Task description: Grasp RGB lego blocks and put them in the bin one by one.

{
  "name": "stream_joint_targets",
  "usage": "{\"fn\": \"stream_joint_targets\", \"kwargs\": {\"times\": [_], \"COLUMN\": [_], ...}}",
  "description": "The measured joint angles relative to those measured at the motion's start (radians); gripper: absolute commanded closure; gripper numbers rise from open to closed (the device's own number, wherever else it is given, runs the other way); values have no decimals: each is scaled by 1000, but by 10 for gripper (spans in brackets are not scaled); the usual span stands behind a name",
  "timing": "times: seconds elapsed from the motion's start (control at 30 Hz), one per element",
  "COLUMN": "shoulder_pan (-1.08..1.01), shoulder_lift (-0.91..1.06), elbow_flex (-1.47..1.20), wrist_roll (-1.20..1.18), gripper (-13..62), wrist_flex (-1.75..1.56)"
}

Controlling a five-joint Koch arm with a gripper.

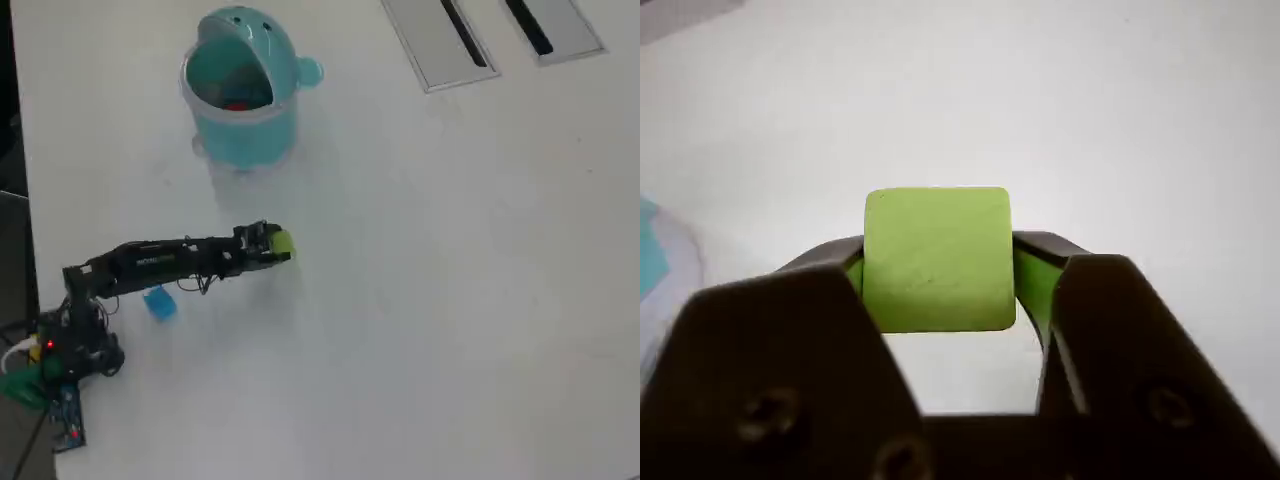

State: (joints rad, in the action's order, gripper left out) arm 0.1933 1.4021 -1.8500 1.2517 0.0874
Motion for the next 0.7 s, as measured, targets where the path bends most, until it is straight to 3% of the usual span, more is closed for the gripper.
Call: {"fn": "stream_joint_targets", "kwargs": {"times": [0.37, 0.7], "shoulder_pan": [137, 222], "shoulder_lift": [57, 64], "elbow_flex": [71, 373], "wrist_roll": [-61, -118], "gripper": [323, 323], "wrist_flex": [-224, -225]}}
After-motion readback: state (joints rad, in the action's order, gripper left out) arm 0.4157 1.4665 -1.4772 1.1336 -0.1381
